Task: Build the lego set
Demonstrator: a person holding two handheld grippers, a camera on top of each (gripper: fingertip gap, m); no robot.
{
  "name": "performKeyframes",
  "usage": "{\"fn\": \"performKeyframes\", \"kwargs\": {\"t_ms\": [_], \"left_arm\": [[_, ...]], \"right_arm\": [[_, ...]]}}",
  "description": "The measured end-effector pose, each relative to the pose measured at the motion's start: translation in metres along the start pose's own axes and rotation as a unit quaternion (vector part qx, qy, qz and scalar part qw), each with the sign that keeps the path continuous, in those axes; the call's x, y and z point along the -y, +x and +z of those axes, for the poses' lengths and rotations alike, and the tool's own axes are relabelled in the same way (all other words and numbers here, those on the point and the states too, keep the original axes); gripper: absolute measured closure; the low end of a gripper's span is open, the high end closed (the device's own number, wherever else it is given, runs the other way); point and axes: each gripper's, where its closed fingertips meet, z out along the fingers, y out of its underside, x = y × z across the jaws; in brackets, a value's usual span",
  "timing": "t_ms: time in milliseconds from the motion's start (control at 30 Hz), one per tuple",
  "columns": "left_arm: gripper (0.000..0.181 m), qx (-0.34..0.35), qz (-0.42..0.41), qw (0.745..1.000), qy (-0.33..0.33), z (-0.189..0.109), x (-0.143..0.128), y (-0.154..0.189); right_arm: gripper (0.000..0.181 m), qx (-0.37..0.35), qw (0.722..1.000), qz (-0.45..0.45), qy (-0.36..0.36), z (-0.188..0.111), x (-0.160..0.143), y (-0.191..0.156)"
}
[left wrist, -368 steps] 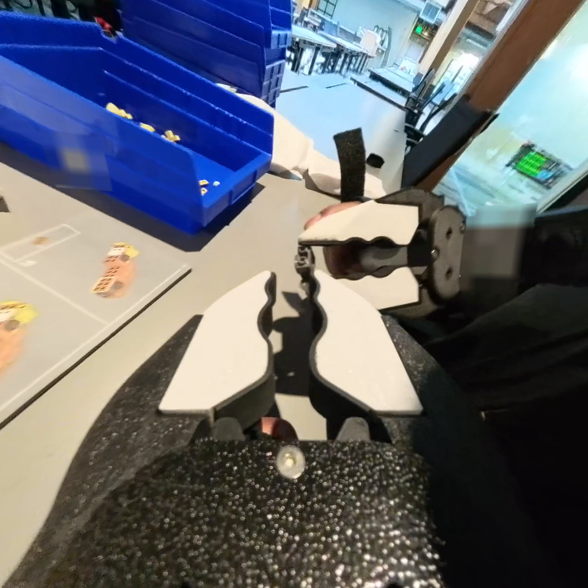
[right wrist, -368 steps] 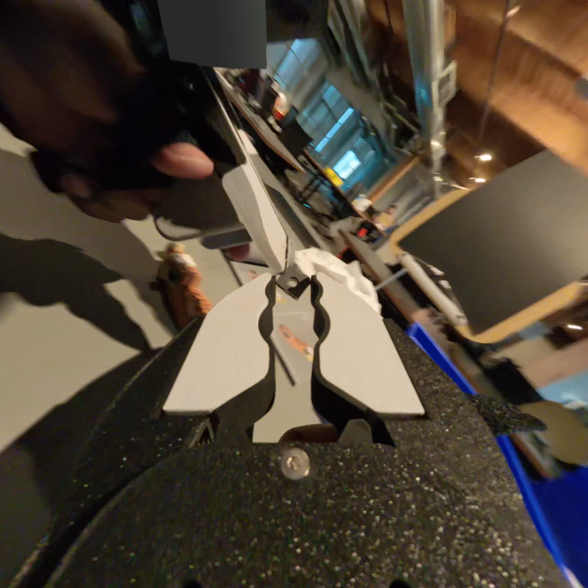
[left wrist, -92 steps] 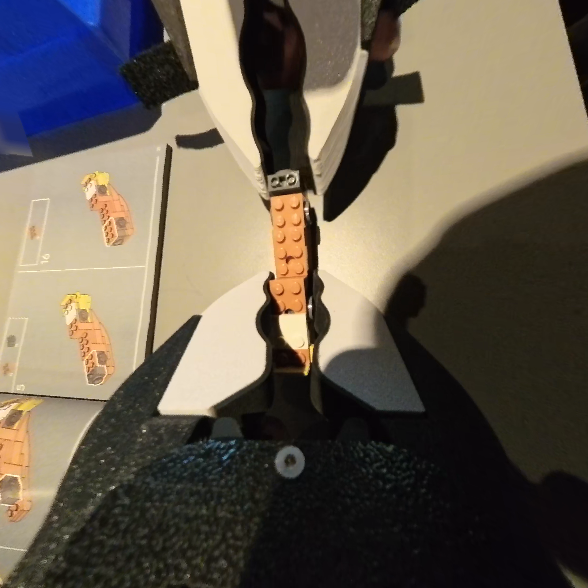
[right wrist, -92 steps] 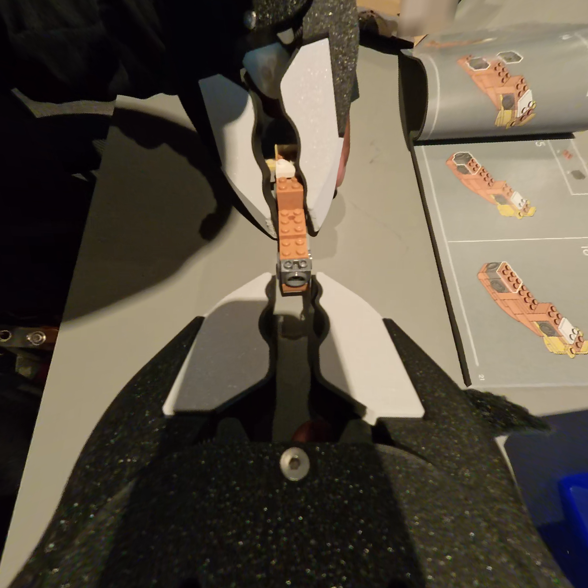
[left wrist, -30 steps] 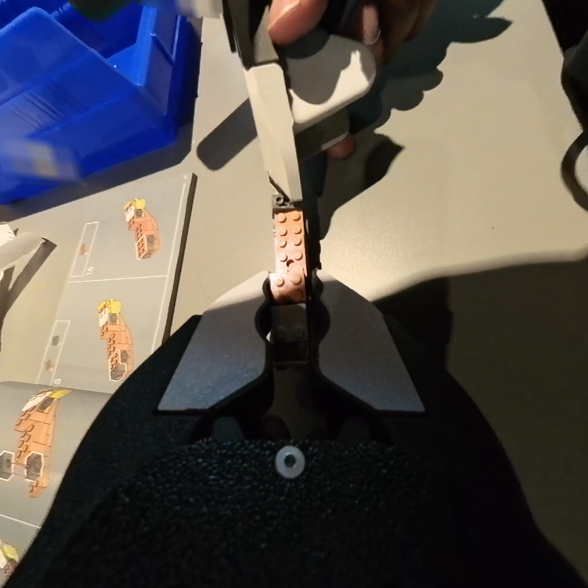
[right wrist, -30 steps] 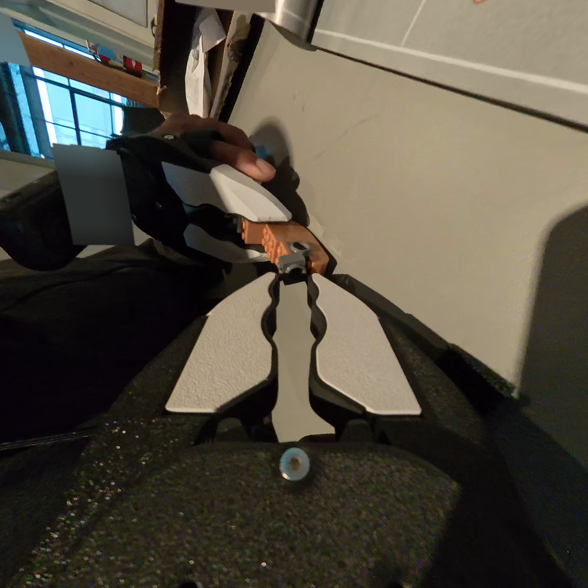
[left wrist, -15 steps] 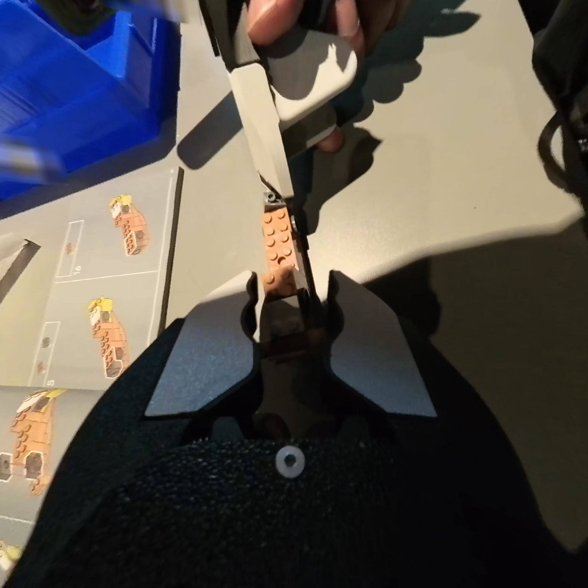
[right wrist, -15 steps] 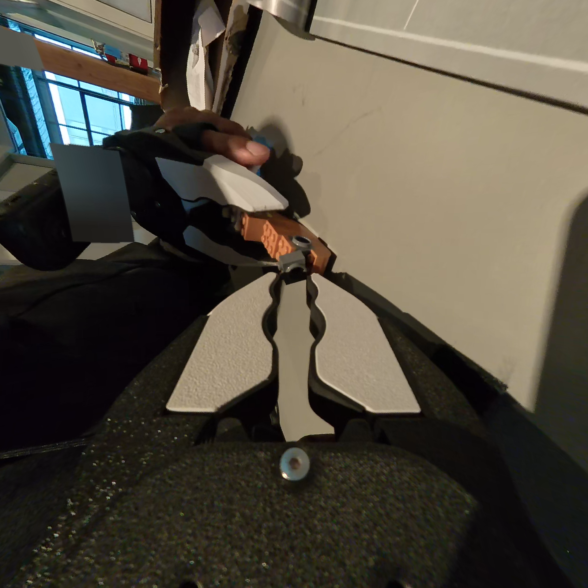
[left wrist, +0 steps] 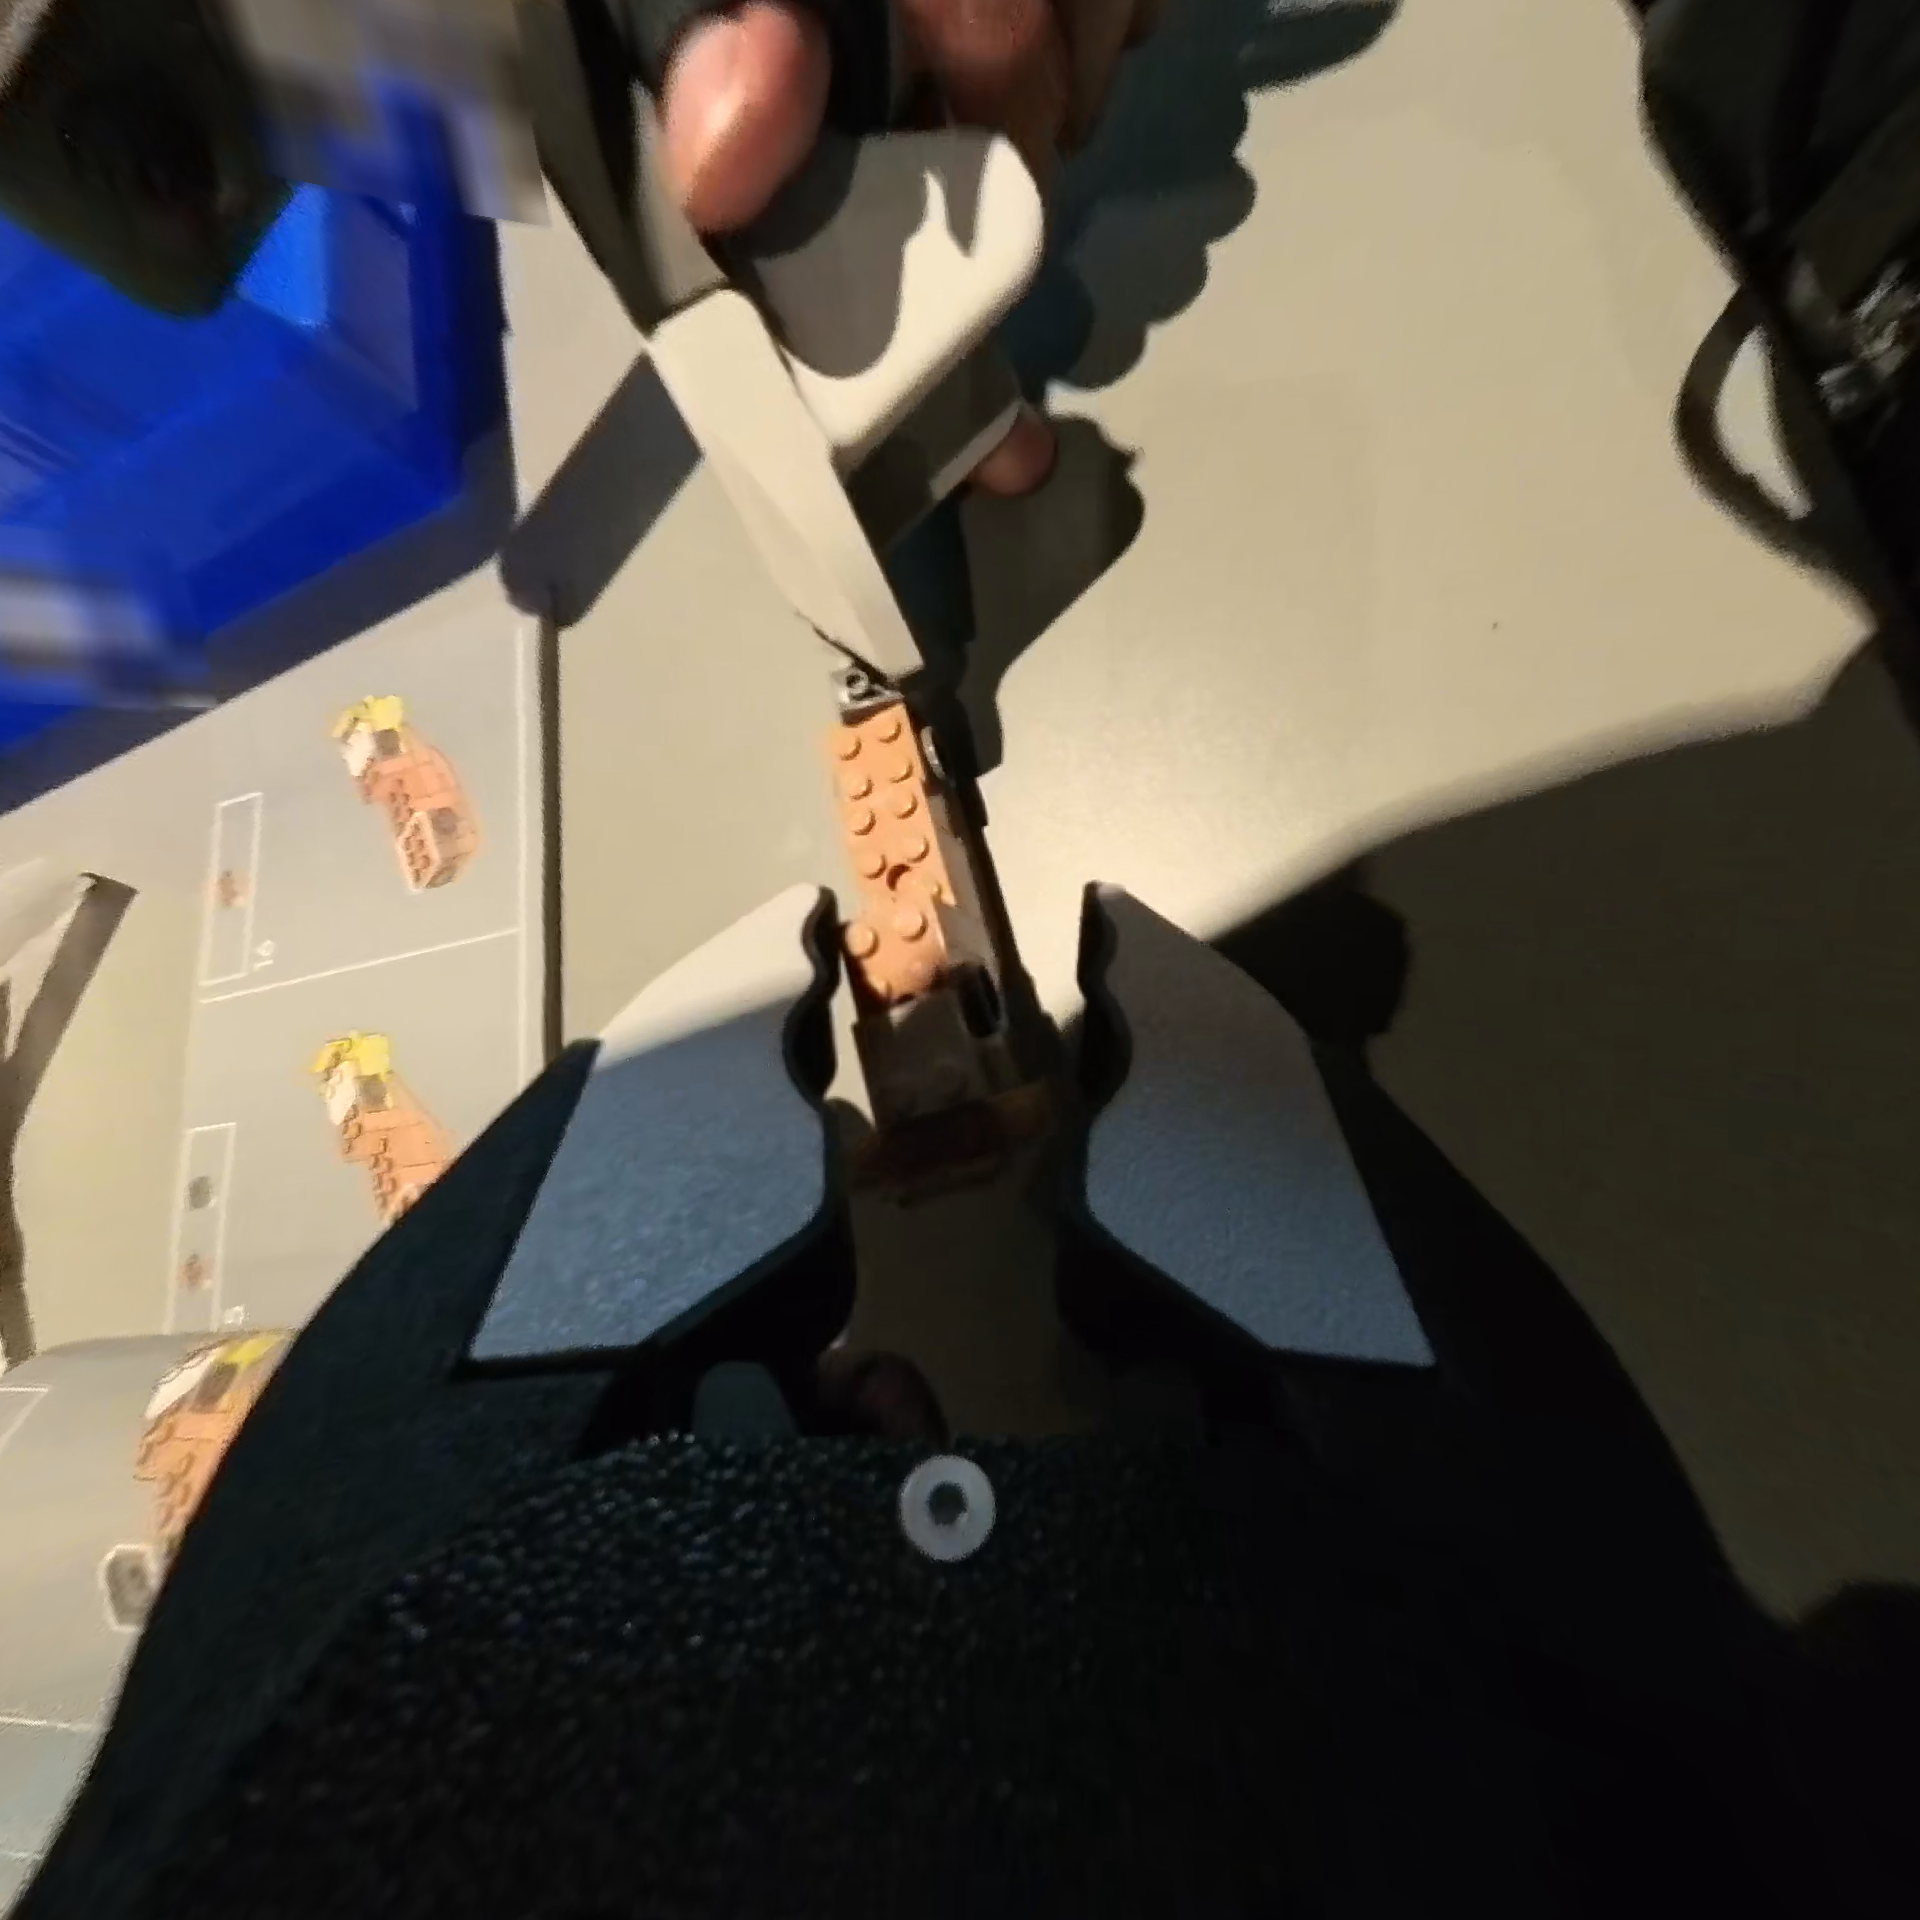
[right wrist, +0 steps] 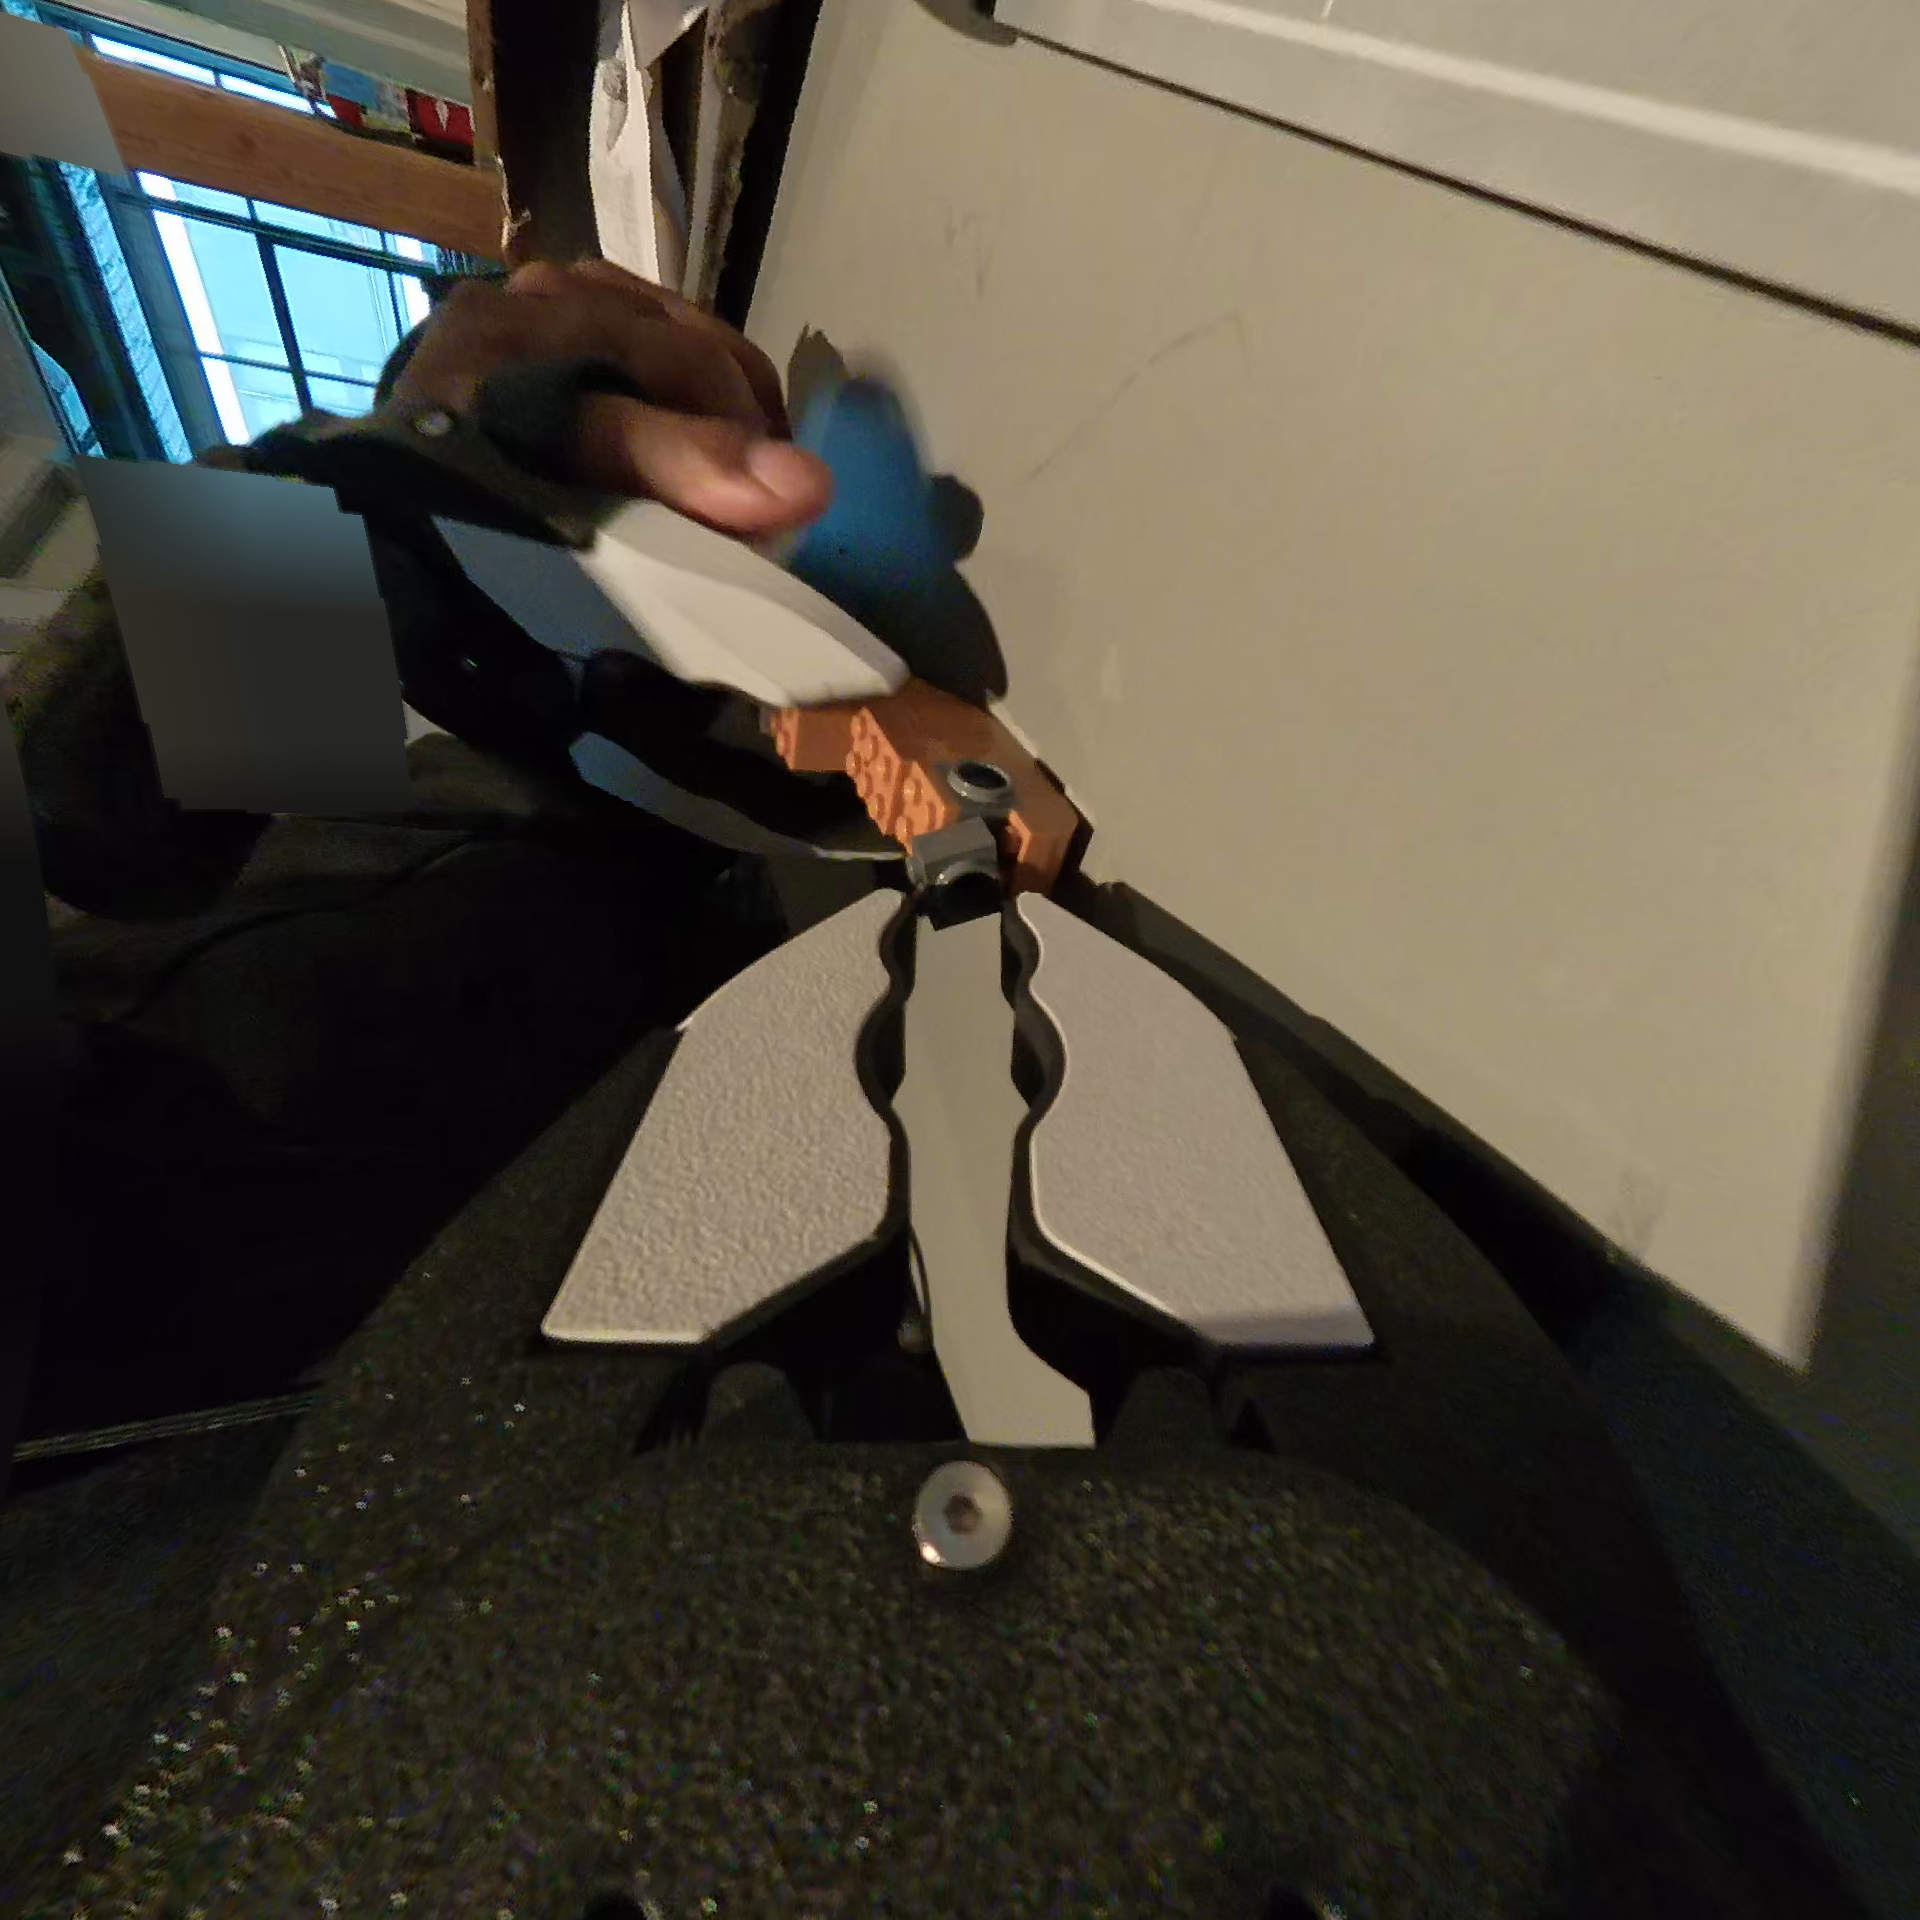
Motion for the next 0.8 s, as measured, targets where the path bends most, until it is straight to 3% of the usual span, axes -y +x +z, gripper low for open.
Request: {"fn": "performKeyframes", "kwargs": {"t_ms": [67,800], "left_arm": [[0.143,0.001,0.009,1.0,-0.019,0.0043,-0.0061,0.0005],[0.16,0.039,0.023,0.999,0.007,0.003,-0.0048,-0.0051]], "right_arm": [[0.166,0.0,1.0,0.004,-0.004,0.0009,0.0006,0.0],[0.158,-0.014,1.0,-0.007,-0.024,0.0034,-0.0035,-0.0027]]}}
